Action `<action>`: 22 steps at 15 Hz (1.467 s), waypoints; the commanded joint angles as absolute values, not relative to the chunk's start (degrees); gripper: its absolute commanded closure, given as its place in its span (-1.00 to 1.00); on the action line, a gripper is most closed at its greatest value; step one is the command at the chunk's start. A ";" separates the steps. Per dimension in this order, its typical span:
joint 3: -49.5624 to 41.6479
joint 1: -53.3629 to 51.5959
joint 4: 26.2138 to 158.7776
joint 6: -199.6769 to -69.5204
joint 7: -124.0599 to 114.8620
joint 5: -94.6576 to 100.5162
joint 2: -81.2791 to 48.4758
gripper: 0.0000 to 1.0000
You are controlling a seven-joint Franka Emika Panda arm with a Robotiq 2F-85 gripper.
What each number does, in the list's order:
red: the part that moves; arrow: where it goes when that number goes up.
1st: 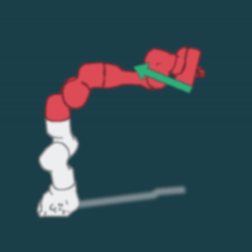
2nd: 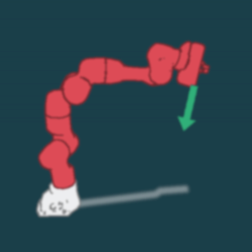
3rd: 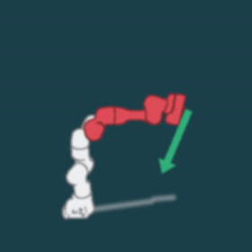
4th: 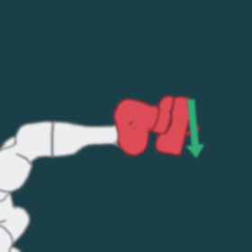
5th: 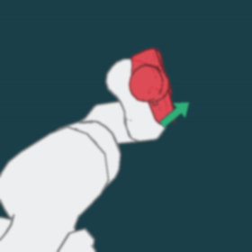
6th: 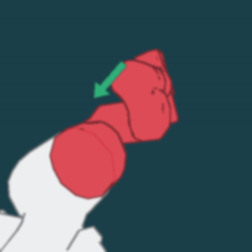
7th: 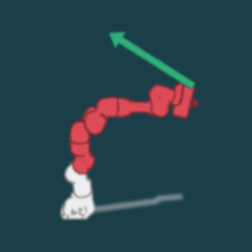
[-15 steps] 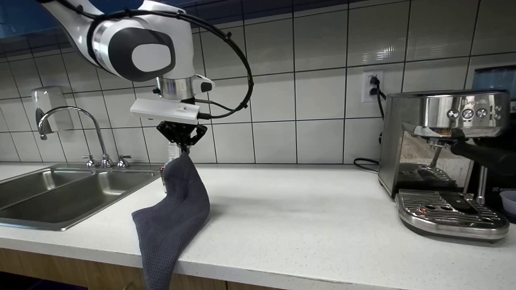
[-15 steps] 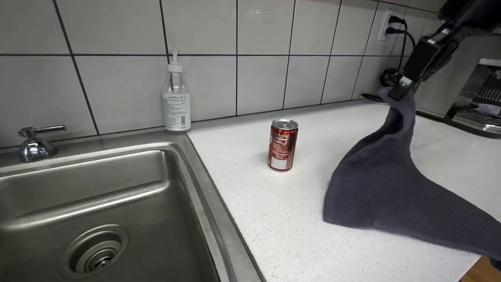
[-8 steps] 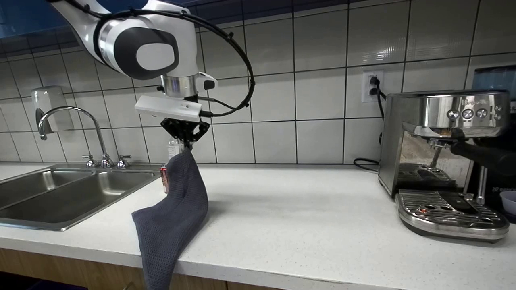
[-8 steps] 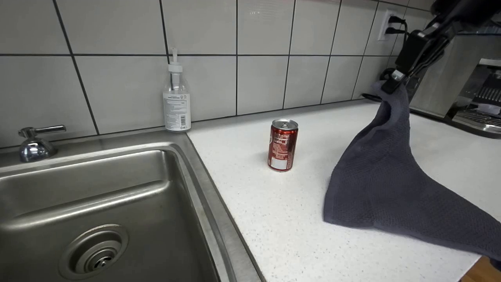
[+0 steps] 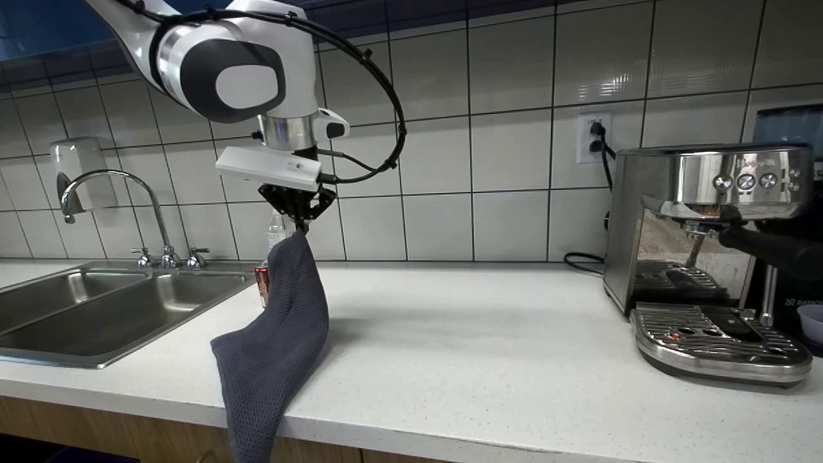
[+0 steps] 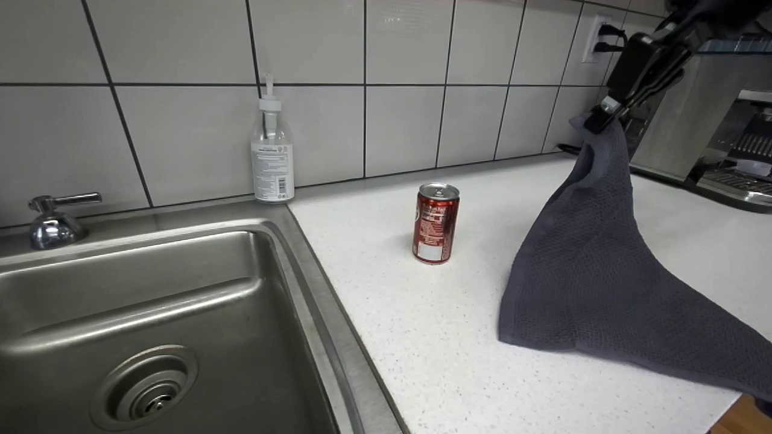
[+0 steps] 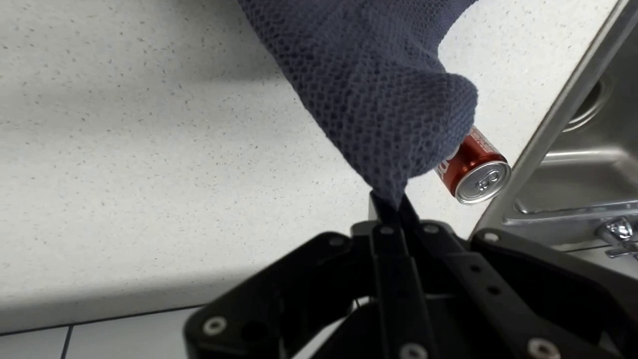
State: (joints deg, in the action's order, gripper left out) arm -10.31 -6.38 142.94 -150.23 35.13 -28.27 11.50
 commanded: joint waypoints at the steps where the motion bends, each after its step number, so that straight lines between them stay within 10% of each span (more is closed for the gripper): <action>1: -10.22 -6.10 141.44 -150.92 36.12 -30.15 11.17 0.99; 22: -9.82 -6.46 127.06 -154.54 34.89 -35.30 -4.01 0.99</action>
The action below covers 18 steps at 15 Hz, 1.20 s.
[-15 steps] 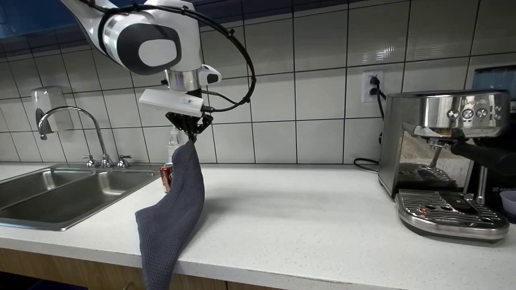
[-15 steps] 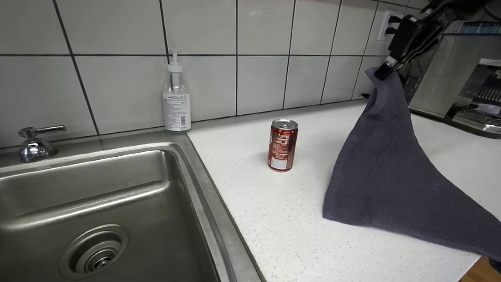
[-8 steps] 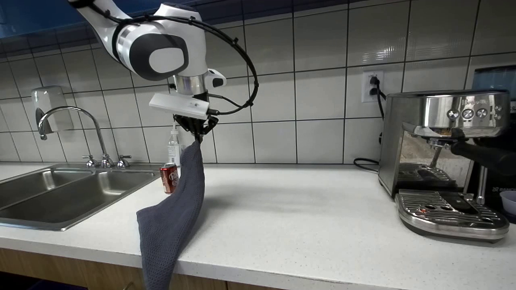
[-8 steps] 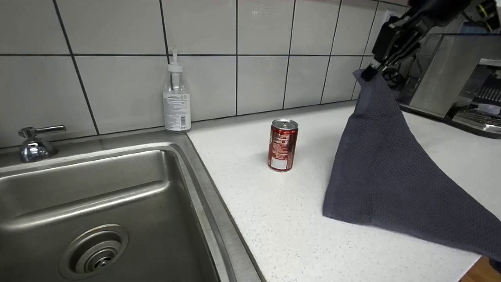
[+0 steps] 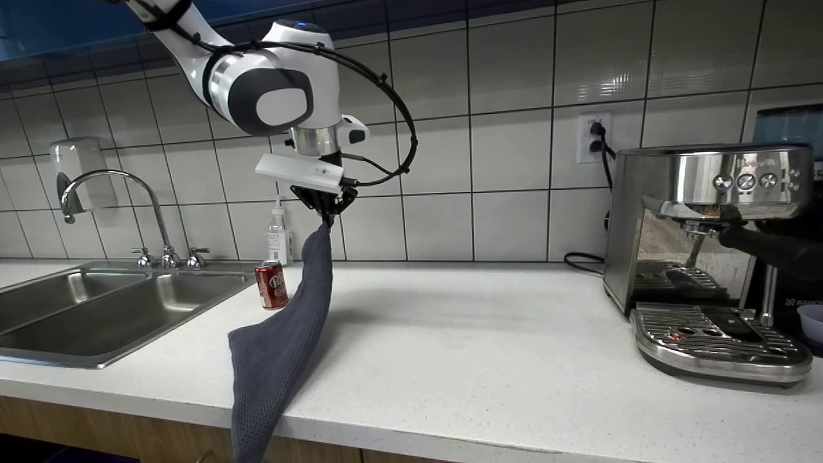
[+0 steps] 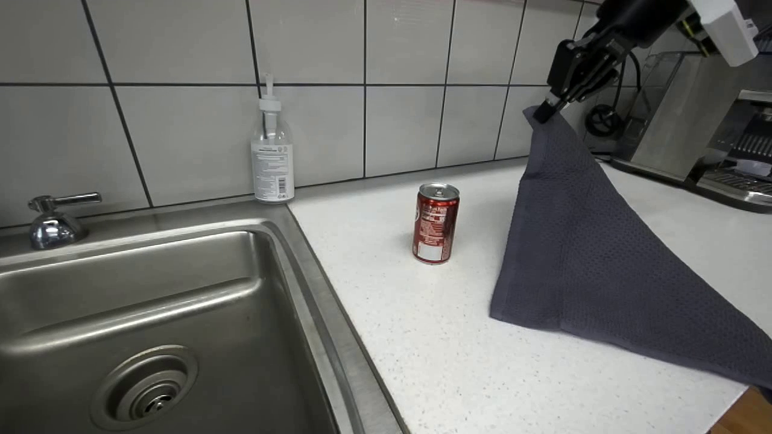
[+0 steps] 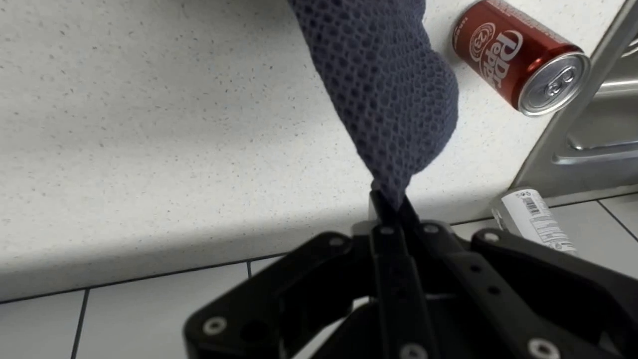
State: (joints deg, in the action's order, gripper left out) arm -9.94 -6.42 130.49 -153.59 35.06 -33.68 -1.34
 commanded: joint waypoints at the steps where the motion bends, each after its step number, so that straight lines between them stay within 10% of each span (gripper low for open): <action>1: -9.77 -6.46 126.46 -154.84 35.05 -35.61 -4.56 0.99; 18: -9.16 -5.81 127.22 -157.04 46.68 -47.07 -3.42 0.99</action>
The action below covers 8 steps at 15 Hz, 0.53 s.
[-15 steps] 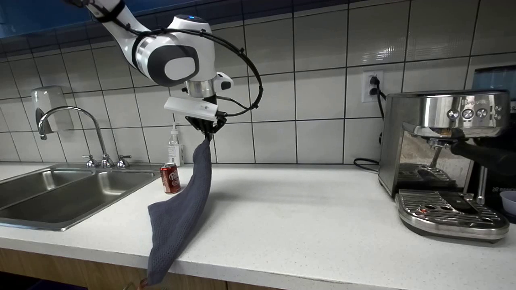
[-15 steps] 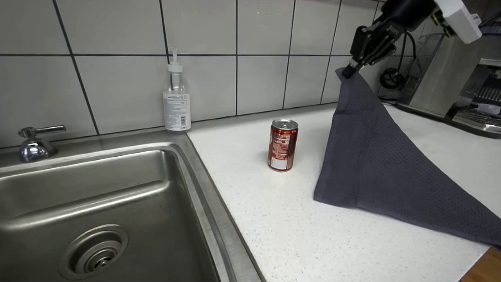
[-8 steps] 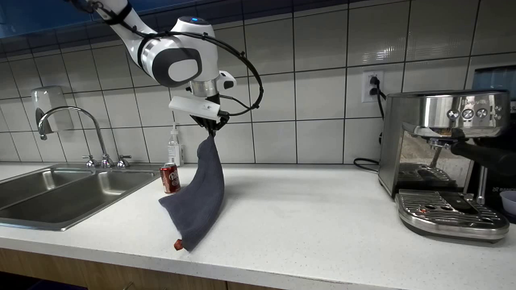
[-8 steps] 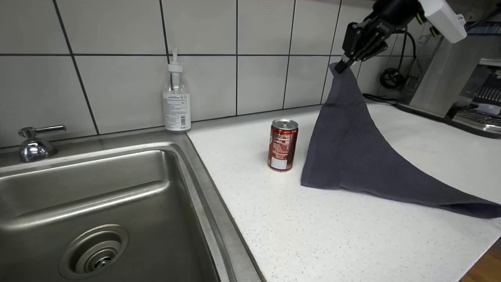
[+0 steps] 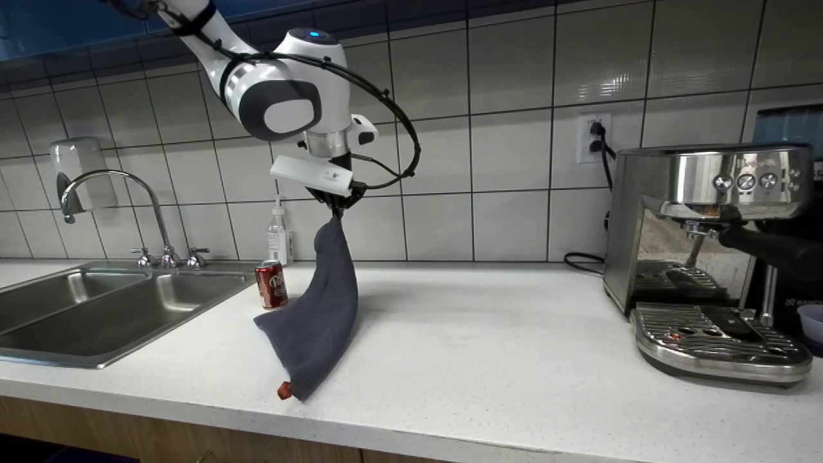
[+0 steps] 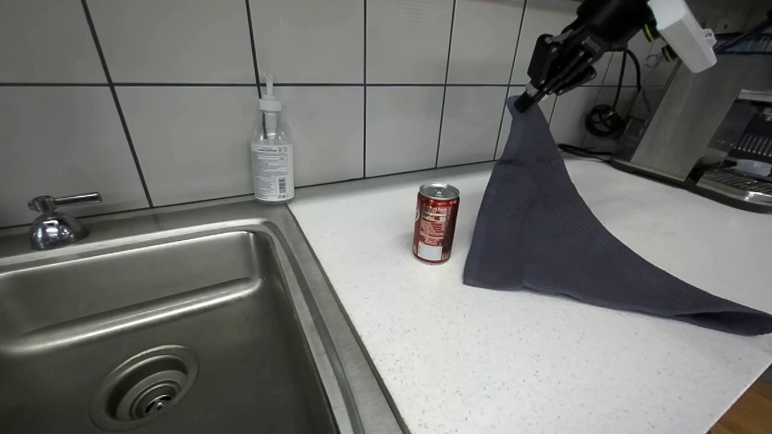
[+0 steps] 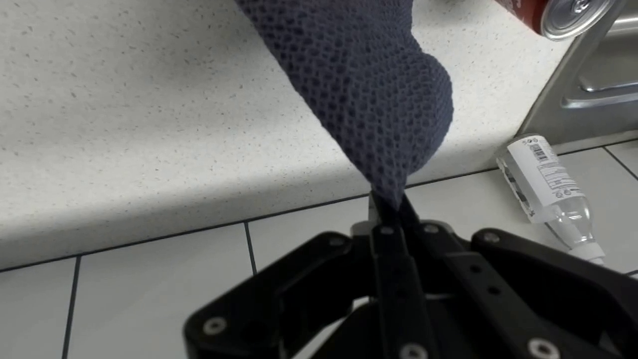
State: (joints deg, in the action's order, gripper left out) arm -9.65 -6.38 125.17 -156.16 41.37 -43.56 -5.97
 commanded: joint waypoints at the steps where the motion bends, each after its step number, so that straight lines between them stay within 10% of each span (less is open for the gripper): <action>1: -9.22 -5.80 127.42 -157.04 47.83 -47.95 -3.18 0.99; 8: -10.44 -5.74 130.85 -156.03 52.61 -47.58 -0.37 0.99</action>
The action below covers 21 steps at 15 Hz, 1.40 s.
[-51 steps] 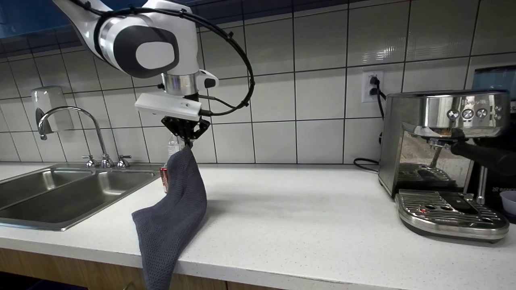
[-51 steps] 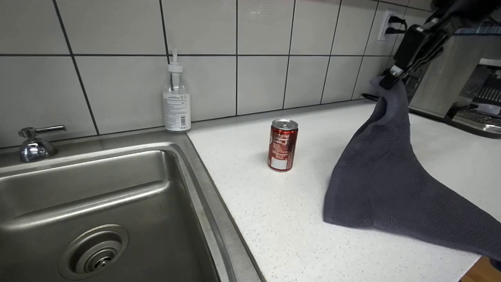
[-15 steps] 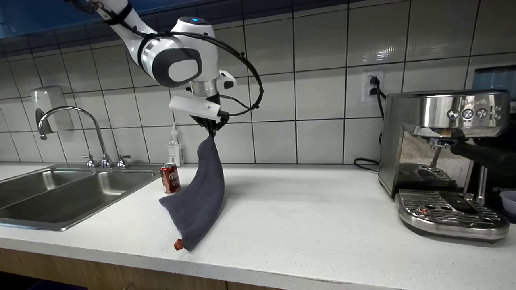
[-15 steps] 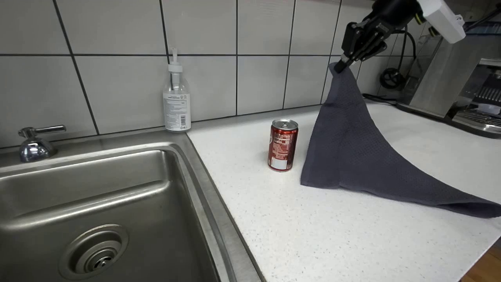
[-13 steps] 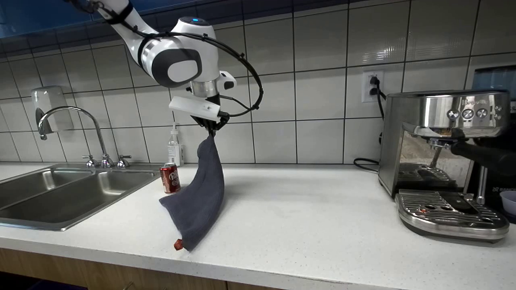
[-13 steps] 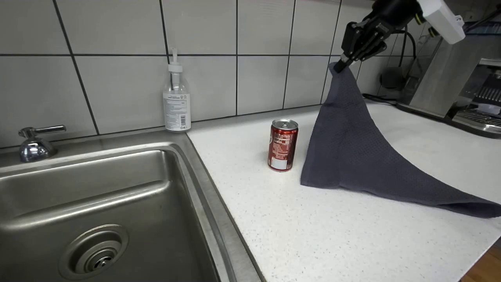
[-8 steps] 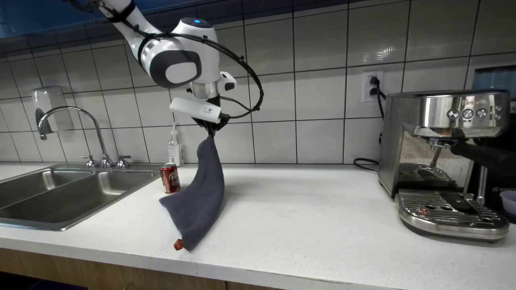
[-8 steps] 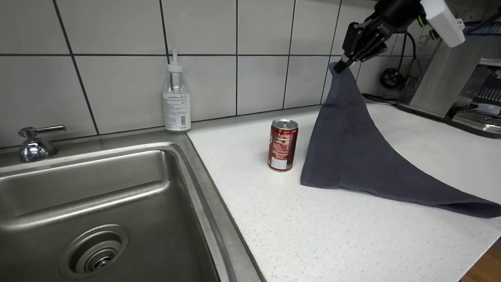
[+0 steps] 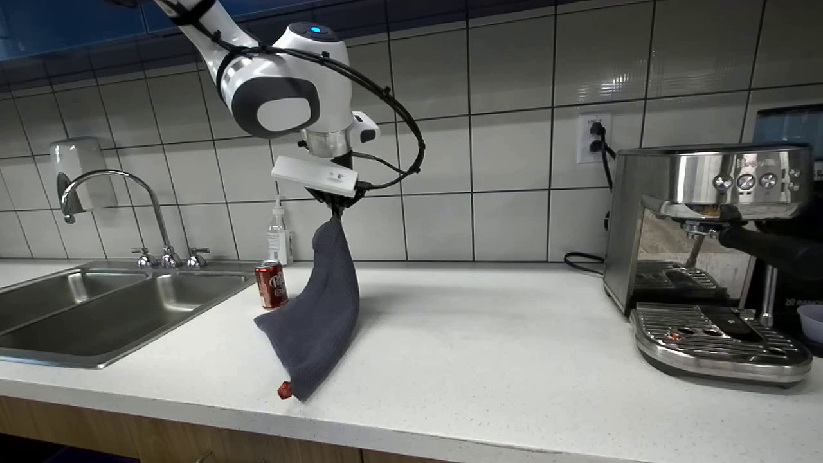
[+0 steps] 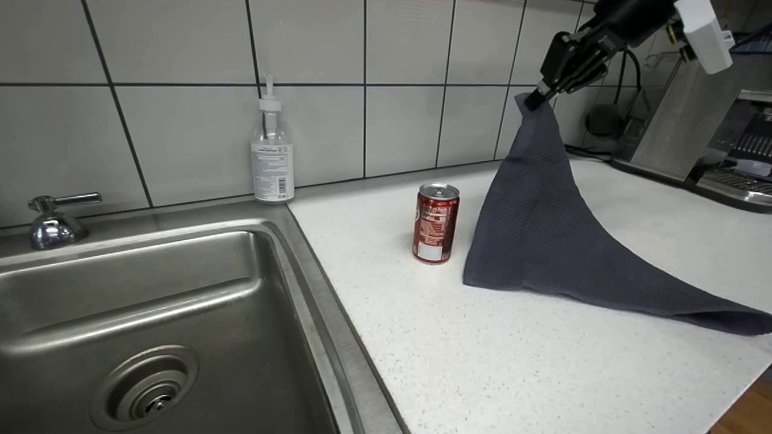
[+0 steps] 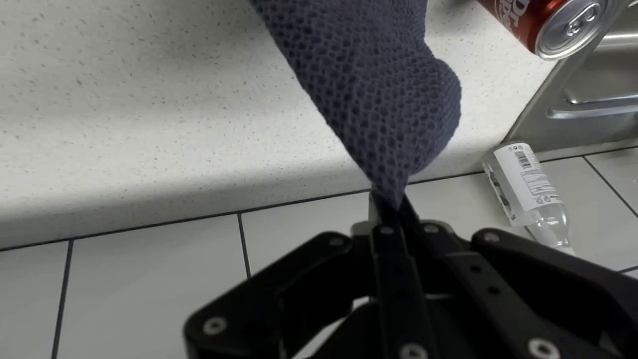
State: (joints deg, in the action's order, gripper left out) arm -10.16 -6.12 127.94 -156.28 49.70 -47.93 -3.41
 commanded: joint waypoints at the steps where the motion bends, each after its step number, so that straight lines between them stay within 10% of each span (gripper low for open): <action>1: -10.63 -5.74 131.50 -155.96 53.16 -47.51 0.11 0.99; 21: -12.53 -5.00 145.25 -153.94 49.98 -27.82 11.40 0.99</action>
State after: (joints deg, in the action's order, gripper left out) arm -13.10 -5.75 142.10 -155.81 51.90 -31.26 7.53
